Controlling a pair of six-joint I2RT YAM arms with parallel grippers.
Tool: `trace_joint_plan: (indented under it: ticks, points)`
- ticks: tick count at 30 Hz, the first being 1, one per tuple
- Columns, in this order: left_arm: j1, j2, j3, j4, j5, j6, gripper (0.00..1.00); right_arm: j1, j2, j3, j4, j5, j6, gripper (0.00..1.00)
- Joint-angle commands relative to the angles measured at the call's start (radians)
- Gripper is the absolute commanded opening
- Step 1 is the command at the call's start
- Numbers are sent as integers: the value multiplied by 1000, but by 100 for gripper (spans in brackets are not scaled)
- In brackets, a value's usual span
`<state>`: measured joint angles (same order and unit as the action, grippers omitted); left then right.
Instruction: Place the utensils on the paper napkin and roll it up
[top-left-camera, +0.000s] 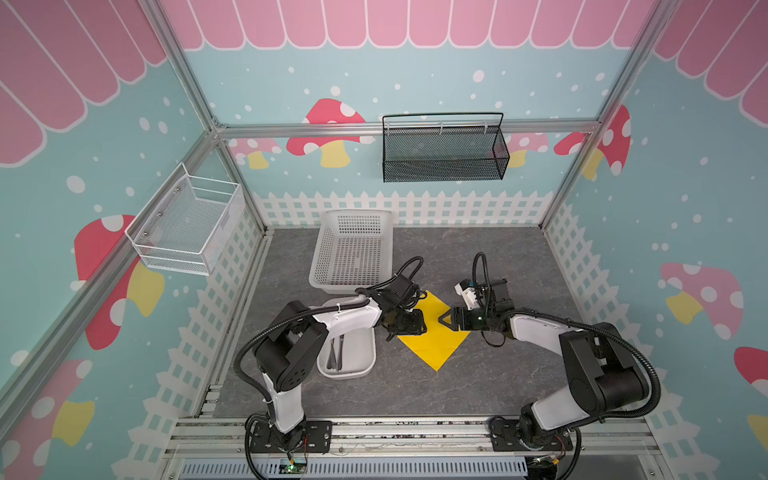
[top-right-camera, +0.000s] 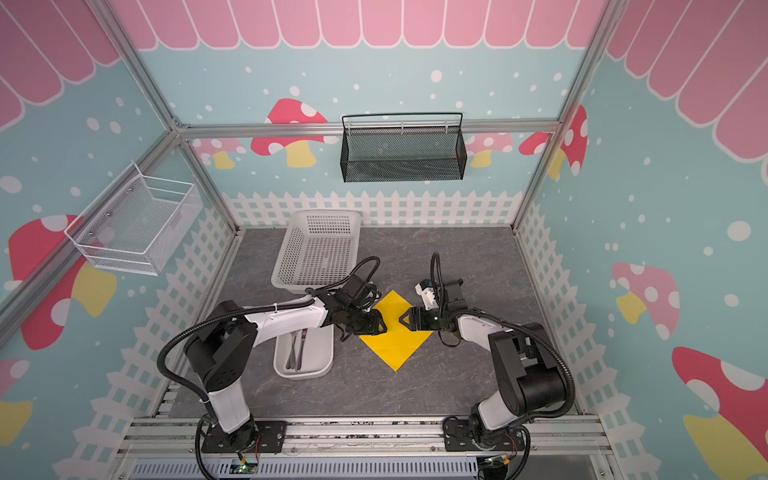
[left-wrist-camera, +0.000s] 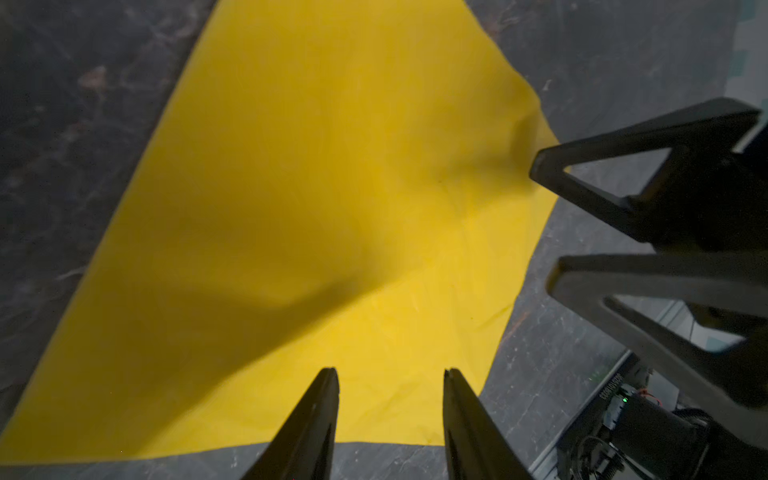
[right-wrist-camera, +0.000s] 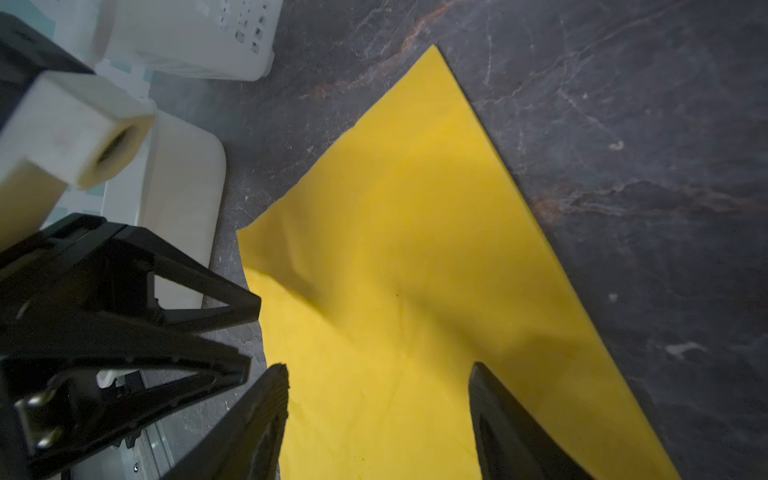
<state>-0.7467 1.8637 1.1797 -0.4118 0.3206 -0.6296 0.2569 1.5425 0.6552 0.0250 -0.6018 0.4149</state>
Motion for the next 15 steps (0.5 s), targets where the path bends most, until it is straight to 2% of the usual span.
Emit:
trace_joint_plan:
  ticks: [1,6,10,15]
  points:
    - [0,17,9,-10,-76,-56,44,-2,24,-31,-34,43,-18,70]
    - [11,24,-17,38,-83,-55,45,-4,-2,-90,-44,141,55,70]
    - [34,59,0,45,-85,-39,45,-3,-36,-149,-14,153,121,70]
    - [62,77,22,56,-69,-23,46,-3,-80,-163,-5,191,147,70]
